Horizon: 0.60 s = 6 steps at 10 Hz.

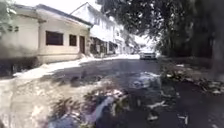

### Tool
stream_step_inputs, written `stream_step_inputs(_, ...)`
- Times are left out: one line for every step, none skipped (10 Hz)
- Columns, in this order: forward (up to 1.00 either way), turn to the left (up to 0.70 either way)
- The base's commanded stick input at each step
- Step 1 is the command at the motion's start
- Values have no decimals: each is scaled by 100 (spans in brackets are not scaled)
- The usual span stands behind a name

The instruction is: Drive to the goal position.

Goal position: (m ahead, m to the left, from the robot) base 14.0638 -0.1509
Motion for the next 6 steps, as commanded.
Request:
stream_step_inputs(100,1)
stream_step_inputs(100,1)
stream_step_inputs(100,1)
stream_step_inputs(100,1)
stream_step_inputs(100,1)
stream_step_inputs(100,1)
